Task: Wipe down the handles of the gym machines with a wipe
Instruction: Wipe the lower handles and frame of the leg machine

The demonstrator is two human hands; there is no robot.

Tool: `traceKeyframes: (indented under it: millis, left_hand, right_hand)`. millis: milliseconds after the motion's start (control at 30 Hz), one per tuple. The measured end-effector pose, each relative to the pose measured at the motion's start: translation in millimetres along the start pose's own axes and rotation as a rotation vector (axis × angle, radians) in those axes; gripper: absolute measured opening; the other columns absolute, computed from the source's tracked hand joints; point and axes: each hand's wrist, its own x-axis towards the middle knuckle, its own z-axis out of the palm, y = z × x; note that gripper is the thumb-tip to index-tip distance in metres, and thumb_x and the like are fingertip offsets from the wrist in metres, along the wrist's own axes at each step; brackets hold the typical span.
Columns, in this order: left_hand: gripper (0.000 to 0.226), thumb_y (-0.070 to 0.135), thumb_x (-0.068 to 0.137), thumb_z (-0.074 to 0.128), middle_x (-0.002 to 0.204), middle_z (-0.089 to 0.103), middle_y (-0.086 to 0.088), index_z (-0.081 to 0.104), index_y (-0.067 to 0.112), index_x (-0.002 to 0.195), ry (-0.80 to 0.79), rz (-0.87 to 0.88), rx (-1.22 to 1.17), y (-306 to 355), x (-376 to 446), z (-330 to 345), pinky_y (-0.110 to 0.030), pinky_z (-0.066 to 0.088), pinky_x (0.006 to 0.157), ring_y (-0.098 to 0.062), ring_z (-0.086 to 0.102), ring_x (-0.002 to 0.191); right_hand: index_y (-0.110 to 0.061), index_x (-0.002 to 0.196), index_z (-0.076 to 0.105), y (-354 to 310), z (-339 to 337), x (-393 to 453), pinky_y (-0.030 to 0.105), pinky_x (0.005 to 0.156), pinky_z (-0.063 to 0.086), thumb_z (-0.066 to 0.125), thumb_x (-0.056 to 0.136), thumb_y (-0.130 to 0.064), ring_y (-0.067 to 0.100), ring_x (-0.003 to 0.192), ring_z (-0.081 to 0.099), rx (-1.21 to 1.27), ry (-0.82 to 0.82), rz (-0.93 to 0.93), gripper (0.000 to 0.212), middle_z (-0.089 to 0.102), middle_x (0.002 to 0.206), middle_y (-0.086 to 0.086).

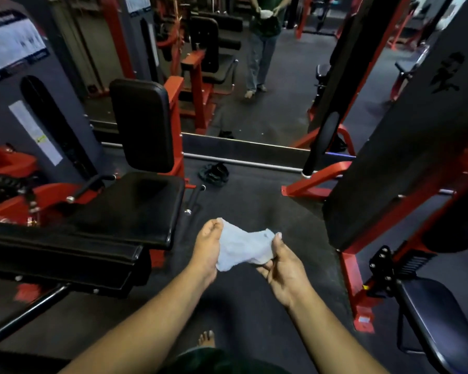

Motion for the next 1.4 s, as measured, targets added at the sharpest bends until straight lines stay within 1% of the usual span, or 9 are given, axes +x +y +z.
traceKeyframes:
  millis: [200, 400, 567, 700, 900, 1033, 1133, 1233, 1400]
  left_hand:
    - [0.015, 0.02, 0.105, 0.057, 0.1, 0.078, -0.008, 0.069, 0.01, 0.103, -0.005, -0.016, -0.142, 21, 53, -20, -0.042, 0.054, 0.095, -0.024, 0.072, 0.098]
    - [0.041, 0.0, 0.099, 0.061, 0.093, 0.077, 0.001, 0.057, 0.024, 0.132, -0.116, 0.136, -0.019, 42, 80, -49, -0.03, 0.056, 0.09, -0.016, 0.071, 0.097]
    - [0.042, 0.009, 0.094, 0.071, 0.112, 0.074, 0.008, 0.07, 0.037, 0.125, -0.207, 0.349, 0.571, 73, 107, -75, -0.035, 0.053, 0.101, -0.01, 0.069, 0.102]
    - [0.018, 0.025, 0.094, 0.072, 0.105, 0.076, 0.013, 0.079, 0.032, 0.109, -0.026, 0.539, 1.144, 97, 126, -75, -0.04, 0.05, 0.098, -0.011, 0.066, 0.105]
    - [0.013, 0.037, 0.093, 0.063, 0.116, 0.061, 0.011, 0.071, 0.027, 0.096, 0.151, 0.675, 1.017, 121, 156, -68, -0.033, 0.039, 0.099, -0.012, 0.049, 0.12]
    - [0.006, 0.029, 0.099, 0.063, 0.085, 0.067, 0.014, 0.065, 0.025, 0.096, -0.087, 0.558, 0.766, 158, 172, -46, -0.023, 0.048, 0.071, -0.002, 0.061, 0.078]
    - [0.003, 0.028, 0.101, 0.065, 0.079, 0.067, 0.016, 0.067, 0.026, 0.098, -0.195, 0.594, 0.982, 186, 190, -24, -0.027, 0.047, 0.069, 0.005, 0.058, 0.069]
    - [0.012, 0.033, 0.1, 0.064, 0.087, 0.071, 0.015, 0.069, 0.023, 0.103, -0.275, 0.631, 1.178, 213, 205, 4, -0.035, 0.054, 0.077, 0.0, 0.066, 0.081]
    - [0.011, 0.033, 0.098, 0.068, 0.097, 0.074, 0.01, 0.073, 0.026, 0.105, -0.232, 0.656, 1.169, 245, 222, 11, -0.035, 0.055, 0.088, -0.006, 0.069, 0.093]
  right_hand:
    - [-0.025, 0.152, 0.031, -7, 28, 55, 0.033, 0.082, 0.061, 0.07, 0.093, -0.003, 0.026, 0.107, 0.071, -0.226, 0.127, -0.186, 0.074, 0.068, 0.126, 0.013]
    - [-0.016, 0.111, 0.075, -29, 46, 90, 0.021, 0.076, 0.054, 0.063, 0.1, -0.01, 0.012, 0.092, 0.069, -0.469, 0.076, -0.433, 0.017, 0.078, 0.103, 0.0]
    - [-0.017, 0.12, 0.073, -53, 57, 122, 0.014, 0.091, 0.052, 0.083, 0.082, -0.007, 0.006, 0.102, 0.07, -0.937, -0.109, -0.451, 0.04, 0.074, 0.113, -0.006]
    - [-0.028, 0.101, 0.079, -65, 65, 153, 0.022, 0.078, 0.049, 0.081, 0.084, -0.025, 0.011, 0.086, 0.063, -1.378, -0.075, -0.778, 0.017, 0.067, 0.089, -0.01]
    - [-0.035, 0.068, 0.059, -91, 76, 197, 0.026, 0.073, 0.041, 0.076, 0.089, -0.033, 0.016, 0.08, 0.054, -1.194, -0.112, -0.894, 0.027, 0.054, 0.077, -0.007]
    - [-0.029, 0.061, 0.051, -122, 75, 230, 0.036, 0.067, 0.044, 0.067, 0.087, -0.055, 0.007, 0.073, 0.054, -1.299, -0.287, -0.755, 0.04, 0.051, 0.072, -0.008]
    - [-0.03, 0.104, 0.069, -145, 95, 251, 0.029, 0.096, 0.048, 0.067, 0.074, -0.068, 0.002, 0.105, 0.058, -1.326, -0.4, -0.692, 0.048, 0.065, 0.11, -0.012]
    - [-0.034, 0.146, 0.047, -158, 141, 261, 0.016, 0.108, 0.036, 0.076, 0.079, -0.058, -0.006, 0.131, 0.043, -1.246, -0.67, -0.649, 0.077, 0.05, 0.144, -0.021]
    - [-0.029, 0.102, 0.072, -154, 180, 291, 0.042, 0.082, 0.058, 0.072, 0.094, -0.034, 0.013, 0.086, 0.071, -1.131, -0.837, -0.54, 0.01, 0.076, 0.095, -0.003]
